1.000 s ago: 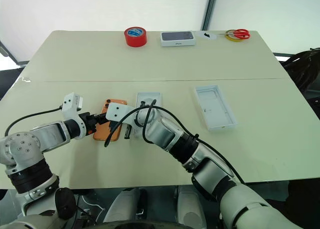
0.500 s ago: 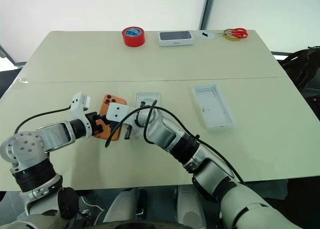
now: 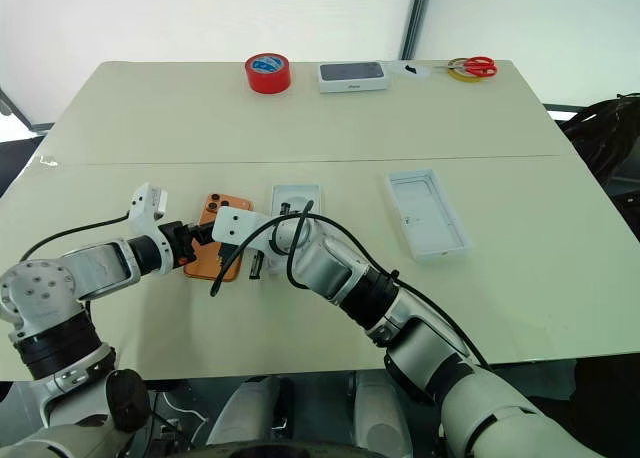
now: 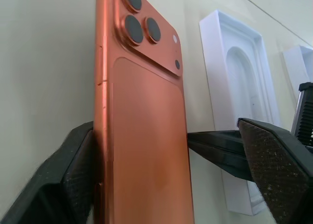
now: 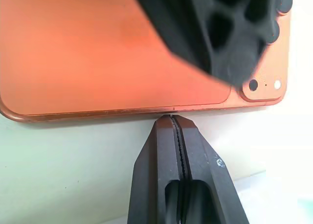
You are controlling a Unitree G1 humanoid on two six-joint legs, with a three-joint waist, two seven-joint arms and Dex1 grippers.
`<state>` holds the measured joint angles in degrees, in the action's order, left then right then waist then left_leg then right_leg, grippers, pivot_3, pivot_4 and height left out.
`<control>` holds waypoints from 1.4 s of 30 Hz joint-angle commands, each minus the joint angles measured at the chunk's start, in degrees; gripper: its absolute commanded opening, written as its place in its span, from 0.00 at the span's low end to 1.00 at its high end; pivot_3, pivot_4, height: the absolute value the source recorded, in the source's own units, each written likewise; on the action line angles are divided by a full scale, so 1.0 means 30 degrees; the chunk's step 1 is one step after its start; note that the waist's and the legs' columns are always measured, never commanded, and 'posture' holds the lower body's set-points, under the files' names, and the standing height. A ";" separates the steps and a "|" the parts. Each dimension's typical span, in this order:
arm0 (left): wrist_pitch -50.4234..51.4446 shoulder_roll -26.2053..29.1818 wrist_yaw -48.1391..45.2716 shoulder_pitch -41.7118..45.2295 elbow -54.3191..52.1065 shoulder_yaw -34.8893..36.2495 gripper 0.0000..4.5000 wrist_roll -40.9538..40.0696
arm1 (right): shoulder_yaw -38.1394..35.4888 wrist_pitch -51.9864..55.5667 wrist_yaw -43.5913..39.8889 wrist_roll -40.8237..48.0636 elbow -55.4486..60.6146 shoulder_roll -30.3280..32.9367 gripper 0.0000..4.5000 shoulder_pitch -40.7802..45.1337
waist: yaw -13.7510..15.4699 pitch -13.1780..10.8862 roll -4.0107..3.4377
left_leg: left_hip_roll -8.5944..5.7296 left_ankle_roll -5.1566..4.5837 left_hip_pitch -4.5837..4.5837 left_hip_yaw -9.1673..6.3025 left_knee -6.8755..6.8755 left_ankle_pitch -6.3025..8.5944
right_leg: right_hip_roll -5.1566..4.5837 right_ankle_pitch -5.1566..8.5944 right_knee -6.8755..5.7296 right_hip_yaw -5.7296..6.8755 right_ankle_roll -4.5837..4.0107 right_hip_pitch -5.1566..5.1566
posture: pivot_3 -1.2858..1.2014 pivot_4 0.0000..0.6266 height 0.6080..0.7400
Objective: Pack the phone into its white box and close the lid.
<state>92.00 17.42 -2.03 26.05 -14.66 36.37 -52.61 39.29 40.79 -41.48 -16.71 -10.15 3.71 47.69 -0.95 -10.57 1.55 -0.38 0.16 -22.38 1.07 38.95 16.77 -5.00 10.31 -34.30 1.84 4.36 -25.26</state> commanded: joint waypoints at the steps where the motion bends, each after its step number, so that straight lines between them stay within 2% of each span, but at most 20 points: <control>1: 0.0166 0.0138 0.0092 0.0128 -0.0206 0.0147 0.57 -0.0746 | 0.0231 -0.0131 -0.0155 -0.0068 0.0475 -0.0072 0.00 -0.0155 | 0.0003 0.0000 0.0000 | 0.0000 0.0000 0.0000 0.0000 0.0000 0.0000 | -0.0001 0.0000 0.0000 0.0000 0.0000 0.0001 | 0.52 0.24 0.94; 2: 0.0166 0.0128 0.0138 0.0061 -0.0161 0.0235 0.48 -0.0901 | 0.0228 -0.0131 -0.0157 -0.0080 0.0489 -0.0069 0.00 -0.0152 | 0.0002 0.0000 0.0000 | 0.0000 0.0001 0.0000 -0.0001 -0.0001 0.0000 | -0.0001 0.0000 -0.0001 0.0001 0.0000 0.0000 | 0.52 0.24 0.94; 10: 0.0166 0.0147 0.0893 -0.0204 0.0269 0.0971 0.48 -0.1796 | -0.0277 -0.0046 -0.0245 0.0010 0.0840 0.0238 0.00 0.0077 | 0.0009 -0.0001 -0.0001 | 0.0000 0.0004 -0.0001 -0.0001 -0.0001 0.0000 | -0.0003 0.0000 0.0000 0.0000 -0.0001 -0.0003 | 0.52 0.24 0.94; 12: 0.0166 0.0048 0.1154 -0.0165 0.0311 0.1258 0.36 -0.1997 | -0.0786 0.0064 -0.0442 0.0263 0.1356 0.0507 0.00 0.0198 | 0.0023 -0.0002 -0.0001 | -0.0001 0.0004 -0.0004 0.0000 -0.0001 0.0001 | -0.0004 0.0000 0.0004 0.0000 -0.0001 -0.0003 | 0.52 0.24 0.94; 15: 0.0166 -0.0016 0.1608 -0.0188 0.0271 0.1574 0.07 -0.2450 | -0.2047 0.0189 -0.1141 0.1320 0.2767 0.1057 0.00 0.0104 | 0.0071 -0.0006 0.0007 | -0.0002 0.0004 -0.0011 -0.0001 -0.0001 0.0001 | -0.0006 0.0000 0.0009 0.0001 0.0000 -0.0007 | 0.52 0.24 0.94; 16: 0.0166 -0.0092 0.1835 -0.0169 0.0250 0.1769 0.01 -0.2738 | -0.2522 0.0263 -0.1410 0.1791 0.3269 0.1260 0.00 0.0014 | 0.0043 -0.0007 0.0005 | -0.0002 0.0004 -0.0013 -0.0004 0.0001 0.0001 | -0.0007 0.0000 0.0012 0.0003 -0.0001 0.0000 | 0.52 0.24 0.94; 23: 0.0165 -0.1350 0.3549 0.0459 0.0286 0.3686 0.01 -0.4669 | -0.5438 -0.1177 -0.2497 0.4102 0.6153 0.3632 0.00 -0.1145 | 0.0070 -0.0015 0.0014 | 0.0004 0.0003 -0.0015 0.0004 -0.0011 0.0002 | -0.0003 -0.0002 0.0024 0.0006 0.0003 -0.0008 | 0.52 0.24 0.94; 27: -0.2122 -0.3707 0.6230 0.1229 -0.0083 0.4103 0.01 -0.8511 | -0.7449 -0.2566 -0.4352 0.5905 0.7381 0.6545 0.00 -0.2443 | 0.0386 -0.0047 0.0051 | -0.0010 0.0000 -0.0035 -0.0008 0.0007 0.0002 | -0.0017 0.0000 0.0055 0.0011 0.0001 0.0010 | 0.52 0.24 0.94; 32: -0.5122 -0.5585 0.9390 0.0361 -0.0718 0.1172 0.01 -1.1456 | -0.8983 -0.2958 -0.5870 0.7589 0.7532 0.9065 0.00 -0.3730 | 0.0535 -0.0054 0.0064 | -0.0014 -0.0018 -0.0031 0.0024 0.0025 0.0013 | -0.0039 0.0006 0.0087 -0.0004 -0.0010 0.0024 | 0.52 0.24 0.94; 37: -0.7056 -0.6367 1.0276 -0.0640 -0.0346 -0.2212 0.01 -1.1499 | -1.0702 -0.2393 -0.6513 0.9297 0.7659 1.0692 0.00 -0.4671 | 0.0548 -0.0062 0.0071 | 0.0001 -0.0021 -0.0027 0.0042 0.0024 0.0011 | -0.0015 0.0038 0.0083 -0.0014 -0.0064 0.0020 | 0.52 0.24 0.94; 42: -0.8432 -0.6192 0.9798 -0.1278 0.0084 -0.4429 0.01 -1.0937 | -1.2573 -0.1299 -0.6246 1.1096 0.7927 1.1392 0.00 -0.5343 | 0.0564 -0.0062 0.0072 | 0.0002 -0.0028 -0.0028 0.0045 0.0028 0.0011 | -0.0008 0.0046 0.0090 -0.0014 -0.0074 0.0023 | 0.52 0.24 0.94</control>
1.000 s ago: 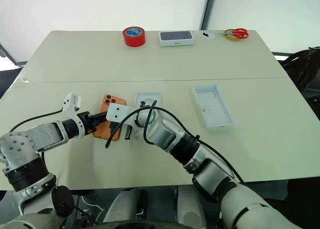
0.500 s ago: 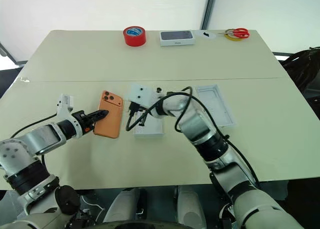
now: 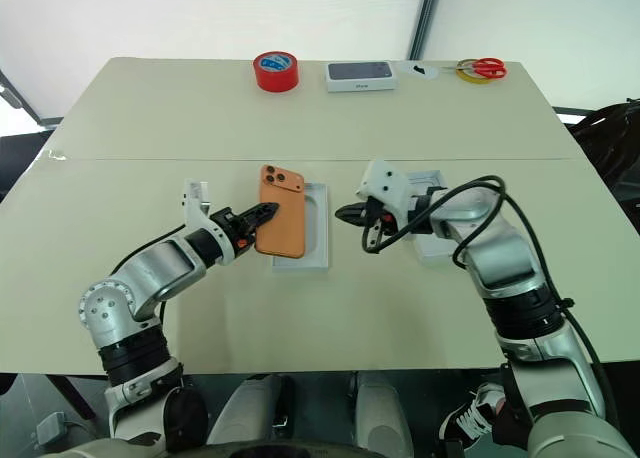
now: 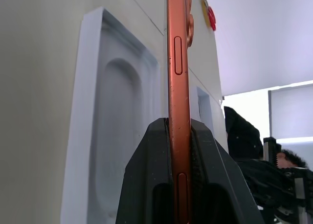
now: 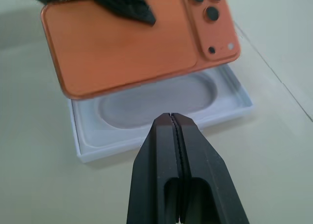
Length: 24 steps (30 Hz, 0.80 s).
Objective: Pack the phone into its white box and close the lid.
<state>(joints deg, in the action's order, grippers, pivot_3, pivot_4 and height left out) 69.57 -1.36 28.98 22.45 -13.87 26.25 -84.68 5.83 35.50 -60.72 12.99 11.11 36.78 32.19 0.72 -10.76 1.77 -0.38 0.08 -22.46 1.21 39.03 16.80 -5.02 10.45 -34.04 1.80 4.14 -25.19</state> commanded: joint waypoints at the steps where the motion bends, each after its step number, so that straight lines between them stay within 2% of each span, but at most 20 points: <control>1: -0.1155 0.0132 -0.0677 -0.0181 -0.0001 -0.1447 0.01 -0.0007 | -0.1679 0.0481 0.0179 0.1387 0.0924 0.0577 0.00 -0.0420 | 0.0017 0.0000 0.0000 | 0.0000 -0.0002 -0.0001 0.0001 0.0000 0.0000 | -0.0001 0.0000 0.0002 0.0000 -0.0001 0.0001 | 0.52 0.24 0.94; 13: -0.3525 0.0433 -0.2669 -0.0194 0.2048 -0.3822 0.01 0.2363 | -0.1665 0.0110 0.1017 0.1608 0.1405 0.1411 0.00 -0.1785 | 0.0026 0.0000 0.0000 | -0.0001 -0.0013 -0.0006 0.0005 0.0013 0.0004 | 0.0004 0.0003 0.0010 -0.0001 0.0001 0.0009 | 0.52 0.24 0.94; 21: -0.3947 0.0545 -0.3224 -0.0043 0.2292 -0.4279 0.01 0.2841 | -0.1435 -0.0027 0.1109 0.1635 0.1454 0.1497 0.00 -0.1787 | 0.0023 0.0000 0.0000 | 0.0001 -0.0019 -0.0006 0.0001 0.0021 0.0007 | 0.0005 0.0004 0.0011 0.0001 0.0003 0.0013 | 0.52 0.24 0.94; 23: -0.3963 0.0592 -0.3329 -0.0069 0.2263 -0.4313 0.22 0.2904 | -0.1336 -0.0075 0.1133 0.1610 0.1448 0.1459 0.00 -0.1751 | 0.0020 0.0000 0.0000 | 0.0001 -0.0019 -0.0005 0.0001 0.0022 0.0007 | 0.0006 0.0004 0.0011 0.0002 0.0003 0.0013 | 0.52 0.24 0.94; 24: -0.3958 0.0623 -0.3353 -0.0090 0.2209 -0.4317 0.28 0.2919 | -0.1267 -0.0121 0.1138 0.1573 0.1433 0.1449 0.00 -0.1739 | 0.0020 0.0000 0.0000 | 0.0001 -0.0019 -0.0006 0.0001 0.0022 0.0007 | 0.0005 0.0004 0.0011 0.0001 0.0004 0.0013 | 0.52 0.24 0.94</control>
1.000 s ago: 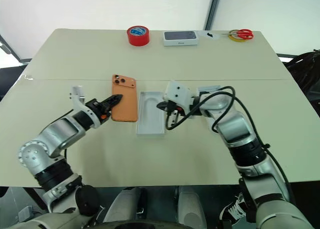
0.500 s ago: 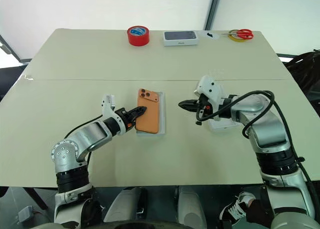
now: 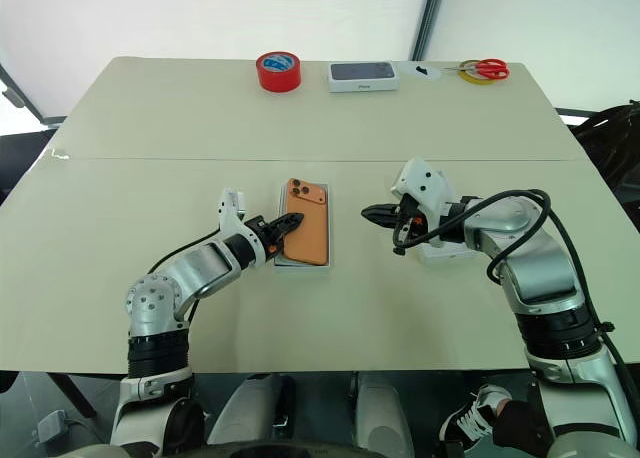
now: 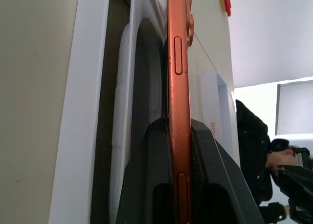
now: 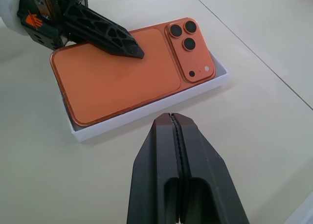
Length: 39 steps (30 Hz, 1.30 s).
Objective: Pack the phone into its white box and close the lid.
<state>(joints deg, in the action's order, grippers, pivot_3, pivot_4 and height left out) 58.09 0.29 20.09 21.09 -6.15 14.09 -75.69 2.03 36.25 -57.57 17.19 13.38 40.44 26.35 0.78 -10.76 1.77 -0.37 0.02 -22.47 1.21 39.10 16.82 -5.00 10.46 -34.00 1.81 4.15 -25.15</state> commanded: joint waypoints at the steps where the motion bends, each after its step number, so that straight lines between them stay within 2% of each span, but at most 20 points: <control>1: -0.0106 0.0145 -0.0389 0.0330 -0.0491 -0.0256 0.38 -0.0106 | 0.0093 -0.0435 0.0089 0.0112 0.0658 0.0230 0.00 0.0211 | -0.0001 0.0000 0.0000 | 0.0000 0.0000 0.0000 0.0000 0.0000 0.0000 | 0.0000 0.0000 0.0000 0.0000 0.0000 0.0000 | 0.52 0.24 0.94; 6: 0.0193 0.0913 -0.0191 0.0311 -0.1748 -0.0138 0.93 -0.1148 | 0.0506 -0.0703 0.0159 -0.0089 0.0542 0.0258 0.00 0.0311 | -0.0018 0.0001 -0.0001 | 0.0006 0.0000 0.0005 -0.0003 0.0000 0.0000 | 0.0002 0.0000 -0.0002 0.0000 0.0001 0.0002 | 0.52 0.24 0.94; 12: 0.0745 0.3348 0.0170 0.0058 -0.3369 -0.0069 0.93 -0.2764 | 0.1402 -0.1026 0.0725 -0.1003 0.0260 0.0141 0.00 0.0737 | -0.0032 -0.0002 -0.0004 | 0.0027 0.0001 0.0006 -0.0002 -0.0003 0.0000 | 0.0024 0.0000 -0.0009 0.0000 0.0001 -0.0007 | 0.52 0.24 0.94; 21: 0.0494 0.7631 -0.0522 -0.0560 -0.4696 0.0237 0.93 -0.2286 | 0.3529 -0.0068 0.2614 -0.3034 -0.1188 -0.0912 0.00 0.1932 | -0.0018 -0.0002 -0.0006 | 0.0024 0.0004 0.0006 0.0000 -0.0002 -0.0002 | 0.0020 0.0001 -0.0007 -0.0002 -0.0003 -0.0006 | 0.52 0.24 0.94; 24: 0.0285 0.9238 -0.1172 -0.0867 -0.5132 -0.0218 0.76 0.0202 | 0.4168 0.0735 0.3518 -0.3781 -0.1991 -0.1571 0.00 0.2591 | -0.0028 -0.0010 -0.0019 | 0.0022 0.0005 0.0007 0.0006 -0.0003 -0.0002 | 0.0018 0.0001 -0.0006 -0.0002 -0.0004 -0.0005 | 0.52 0.24 0.94; 28: -0.0014 1.1946 -0.3345 -0.0859 -0.5121 -0.3423 0.33 0.5554 | 0.5443 0.1327 0.4161 -0.4788 -0.2355 -0.2325 0.00 0.3031 | -0.0027 -0.0011 -0.0024 | 0.0009 0.0010 0.0008 0.0020 -0.0018 -0.0005 | 0.0037 0.0002 -0.0007 -0.0006 -0.0007 -0.0020 | 0.52 0.24 0.94; 31: -0.0144 1.2277 -0.4795 -0.0351 -0.4830 -0.5255 0.01 0.7784 | 0.5958 0.1720 0.4414 -0.5253 -0.2036 -0.2648 0.00 0.3166 | -0.0002 -0.0014 -0.0027 | 0.0014 0.0010 -0.0003 0.0020 -0.0020 -0.0004 | 0.0029 0.0003 -0.0001 -0.0006 -0.0007 -0.0020 | 0.52 0.24 0.94; 39: -0.0005 1.0193 -0.7614 0.1552 -0.3096 -0.8075 0.01 1.1327 | 0.7164 0.2172 0.4996 -0.6343 -0.1982 -0.3542 0.00 0.3408 | -0.0066 -0.0014 -0.0025 | 0.0021 0.0006 -0.0010 0.0015 -0.0014 -0.0003 | 0.0023 0.0000 -0.0005 -0.0001 0.0000 -0.0029 | 0.52 0.24 0.94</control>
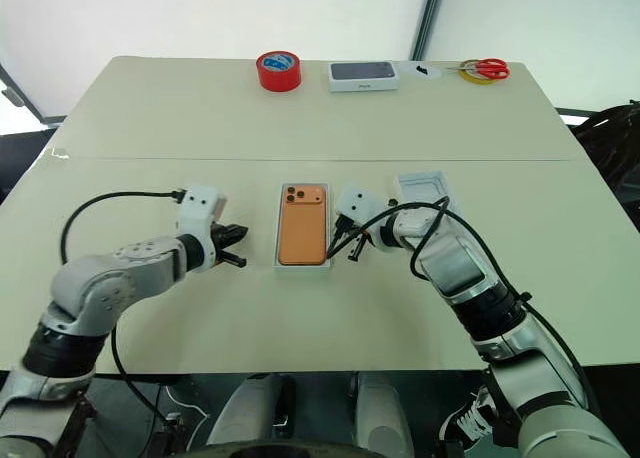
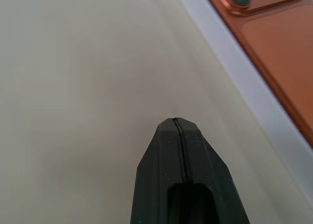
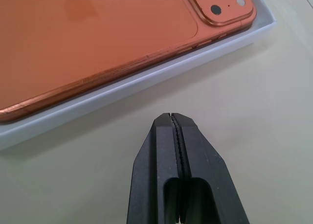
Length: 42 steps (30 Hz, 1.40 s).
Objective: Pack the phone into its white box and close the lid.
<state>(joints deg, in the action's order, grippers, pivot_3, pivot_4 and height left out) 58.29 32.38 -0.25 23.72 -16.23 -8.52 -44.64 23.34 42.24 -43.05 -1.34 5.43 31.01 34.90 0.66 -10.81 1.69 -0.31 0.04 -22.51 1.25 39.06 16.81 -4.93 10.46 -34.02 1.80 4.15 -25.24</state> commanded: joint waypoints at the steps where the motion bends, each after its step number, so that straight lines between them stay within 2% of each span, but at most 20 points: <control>1: -0.0017 -0.0767 -0.1101 0.0862 0.0468 -0.0725 0.01 0.1282 | 0.0099 0.0270 0.0162 -0.0219 0.0722 -0.0523 0.00 0.0571 | -0.0031 0.0000 0.0000 | 0.0002 0.0000 0.0002 0.0004 -0.0001 0.0000 | 0.0006 0.0000 -0.0002 -0.0001 0.0001 -0.0002 | 0.52 0.24 0.94; 8: 0.0532 -0.3310 -0.3210 0.2461 0.1273 -0.1318 0.01 0.2026 | 0.0052 0.0519 -0.0411 -0.0236 0.1509 -0.0105 0.00 0.0272 | 0.0079 0.0000 -0.0001 | -0.0002 -0.0003 0.0000 -0.0012 0.0012 -0.0001 | 0.0002 0.0001 -0.0003 0.0002 0.0006 0.0014 | 0.52 0.24 0.94; 13: 0.0554 -0.5170 -0.4798 0.3906 0.2436 -0.3151 0.01 0.3310 | -0.0480 0.0555 -0.1834 0.0407 0.3140 0.1849 0.00 -0.0720 | 0.0121 0.0000 0.0000 | -0.0040 -0.0029 -0.0013 -0.0013 0.0022 0.0011 | -0.0029 0.0007 0.0006 0.0000 0.0022 0.0023 | 0.52 0.24 0.94; 21: 0.1134 -0.7685 -0.6433 0.4628 0.3406 -0.4535 0.01 0.4561 | -0.2555 0.0976 -0.3100 0.0937 0.5557 0.5157 0.00 -0.3575 | 0.0083 0.0000 0.0000 | -0.0041 -0.0070 -0.0014 -0.0018 0.0021 0.0035 | -0.0035 0.0019 0.0005 0.0001 0.0089 0.0027 | 0.52 0.24 0.94; 30: 0.2002 -0.8157 -0.7402 0.4172 0.2943 -0.4445 0.01 0.5069 | -0.3386 0.1463 -0.2916 0.0812 0.5975 0.5567 0.00 -0.4681 | 0.0042 0.0000 0.0000 | -0.0025 -0.0069 0.0012 -0.0017 0.0040 0.0035 | -0.0028 0.0038 -0.0013 -0.0003 0.0068 0.0037 | 0.52 0.24 0.94; 38: 0.2409 -0.7977 -0.7600 0.3821 0.2578 -0.3876 0.01 0.5370 | -0.3422 0.1153 -0.2292 0.0332 0.4383 0.5166 0.00 -0.4018 | 0.0032 0.0001 0.0001 | -0.0026 -0.0069 0.0015 -0.0013 0.0041 0.0035 | -0.0030 0.0035 -0.0012 -0.0006 0.0066 0.0041 | 0.52 0.24 0.94; 42: 0.2408 -0.7793 -0.7474 0.3536 0.2556 -0.3421 0.01 0.5637 | -0.3870 0.1454 -0.2722 0.0689 0.4286 0.5652 0.00 -0.3761 | 0.0035 0.0001 0.0000 | -0.0026 -0.0069 0.0020 -0.0013 0.0043 0.0035 | -0.0030 0.0034 -0.0011 -0.0006 0.0065 0.0047 | 0.52 0.24 0.94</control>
<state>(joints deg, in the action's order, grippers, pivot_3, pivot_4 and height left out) 65.64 10.39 -21.05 34.63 -6.60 -18.58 -26.62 13.35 47.18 -50.44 -0.88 16.93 47.52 22.18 0.77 -10.80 1.69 -0.39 -0.17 -22.45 1.22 39.19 16.92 -5.03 10.56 -34.05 1.78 4.35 -25.10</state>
